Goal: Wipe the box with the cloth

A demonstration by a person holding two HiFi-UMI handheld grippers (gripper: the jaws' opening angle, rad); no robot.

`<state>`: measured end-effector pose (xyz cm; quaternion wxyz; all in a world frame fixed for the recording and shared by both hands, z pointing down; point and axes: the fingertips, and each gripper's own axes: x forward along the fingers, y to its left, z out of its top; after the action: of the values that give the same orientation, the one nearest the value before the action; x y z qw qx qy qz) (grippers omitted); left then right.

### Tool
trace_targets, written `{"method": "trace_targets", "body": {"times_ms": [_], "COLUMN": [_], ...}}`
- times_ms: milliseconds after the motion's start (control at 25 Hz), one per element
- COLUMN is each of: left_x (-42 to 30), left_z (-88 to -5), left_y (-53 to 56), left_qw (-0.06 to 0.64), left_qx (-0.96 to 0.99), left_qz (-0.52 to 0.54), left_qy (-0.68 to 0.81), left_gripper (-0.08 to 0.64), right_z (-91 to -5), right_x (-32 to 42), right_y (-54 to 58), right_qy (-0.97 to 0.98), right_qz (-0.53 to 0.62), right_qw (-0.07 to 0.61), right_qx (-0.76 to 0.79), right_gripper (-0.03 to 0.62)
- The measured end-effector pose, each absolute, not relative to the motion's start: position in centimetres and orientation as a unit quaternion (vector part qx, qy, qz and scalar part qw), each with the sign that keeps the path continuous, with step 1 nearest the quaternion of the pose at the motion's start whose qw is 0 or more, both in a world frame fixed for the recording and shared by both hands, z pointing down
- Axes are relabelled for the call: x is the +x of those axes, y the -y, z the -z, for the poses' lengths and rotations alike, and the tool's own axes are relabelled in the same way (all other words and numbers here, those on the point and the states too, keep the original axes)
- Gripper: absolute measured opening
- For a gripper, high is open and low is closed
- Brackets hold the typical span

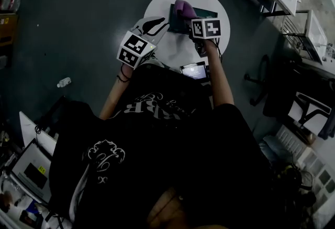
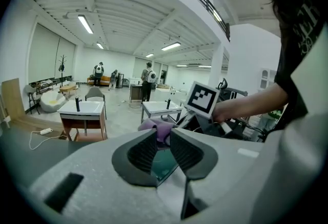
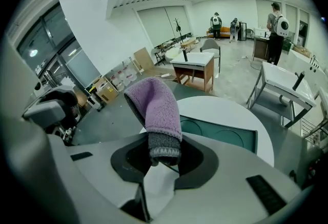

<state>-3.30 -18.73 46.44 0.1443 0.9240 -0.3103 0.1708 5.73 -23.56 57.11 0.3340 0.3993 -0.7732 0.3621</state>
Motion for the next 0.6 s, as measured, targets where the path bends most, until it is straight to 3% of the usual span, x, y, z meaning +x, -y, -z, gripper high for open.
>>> {"method": "trace_targets", "body": {"times_ms": [280, 600], "left_x": [-4.7, -4.3], "left_z": [-47.2, -46.9], "left_y": [19.9, 20.4], "left_qw": [0.151, 0.157], "left_qx": [0.93, 0.935], "left_qz": [-0.172, -0.167], "left_qy": [0.289, 0.27], "left_gripper": [0.078, 0.078], "right_z": [-62.0, -63.6], "right_x": [2.9, 5.5], "right_y": [25.3, 25.9], "right_qy": [0.74, 0.71], "right_qz": [-0.399, -0.411], "right_qw": [0.36, 0.374], "right_qx": [0.405, 0.432], "right_gripper": [0.086, 0.086]}}
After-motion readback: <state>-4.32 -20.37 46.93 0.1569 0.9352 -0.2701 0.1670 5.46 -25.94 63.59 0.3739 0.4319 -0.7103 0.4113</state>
